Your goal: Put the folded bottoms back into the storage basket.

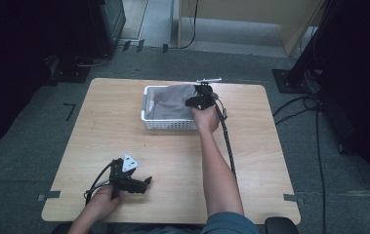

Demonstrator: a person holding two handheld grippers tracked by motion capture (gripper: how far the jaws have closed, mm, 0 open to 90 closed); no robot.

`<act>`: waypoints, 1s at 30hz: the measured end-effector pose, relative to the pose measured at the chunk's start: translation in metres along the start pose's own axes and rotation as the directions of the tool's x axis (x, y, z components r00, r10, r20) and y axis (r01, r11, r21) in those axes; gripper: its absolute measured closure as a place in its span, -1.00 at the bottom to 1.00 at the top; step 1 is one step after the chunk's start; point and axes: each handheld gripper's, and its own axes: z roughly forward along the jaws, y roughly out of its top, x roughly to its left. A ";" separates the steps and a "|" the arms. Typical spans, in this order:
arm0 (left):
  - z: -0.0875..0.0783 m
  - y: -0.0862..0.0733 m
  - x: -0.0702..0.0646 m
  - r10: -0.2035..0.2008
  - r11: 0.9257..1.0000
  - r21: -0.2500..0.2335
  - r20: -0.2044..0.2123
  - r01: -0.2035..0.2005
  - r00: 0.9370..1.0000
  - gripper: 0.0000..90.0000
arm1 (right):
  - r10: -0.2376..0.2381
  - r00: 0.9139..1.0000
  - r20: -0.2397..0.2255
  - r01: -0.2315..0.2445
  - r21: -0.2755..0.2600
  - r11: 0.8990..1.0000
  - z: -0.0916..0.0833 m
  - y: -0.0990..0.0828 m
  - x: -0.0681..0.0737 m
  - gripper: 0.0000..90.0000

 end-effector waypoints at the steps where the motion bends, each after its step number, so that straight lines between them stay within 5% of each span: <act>1: 0.000 0.000 0.000 0.000 1.000 0.000 0.000 0.000 1.000 -1.00 | 0.000 1.000 0.000 0.000 0.000 1.000 0.000 0.000 0.000 0.65; 7: 0.000 0.000 0.000 0.000 1.000 0.000 0.000 0.000 1.000 -1.00 | -0.018 0.999 0.029 0.017 0.033 0.999 0.005 -0.006 -0.009 0.43; 12: 0.000 0.000 0.000 0.000 1.000 0.000 0.000 0.000 1.000 -1.00 | -0.029 0.999 0.031 0.029 -0.008 1.000 -0.003 -0.006 -0.018 0.11; 17: 0.000 0.000 0.000 0.001 1.000 0.001 0.000 -0.001 1.000 -1.00 | -0.086 0.994 0.069 0.091 -0.064 0.994 -0.023 0.001 -0.023 0.09; 21: 0.000 0.000 0.000 0.001 1.000 0.000 0.000 -0.001 1.000 -1.00 | -0.084 0.995 0.059 0.089 -0.090 0.992 -0.033 0.005 -0.027 0.14; 24: 0.000 0.000 0.000 -0.002 1.000 -0.003 0.000 0.002 1.000 -1.00 | -0.079 0.996 0.027 0.082 -0.113 0.990 -0.042 0.008 -0.026 0.35; 30: 0.000 0.000 0.000 0.001 1.000 0.000 0.000 -0.001 1.000 -1.00 | -0.113 0.994 0.009 0.113 -0.081 0.990 -0.033 0.002 -0.017 0.68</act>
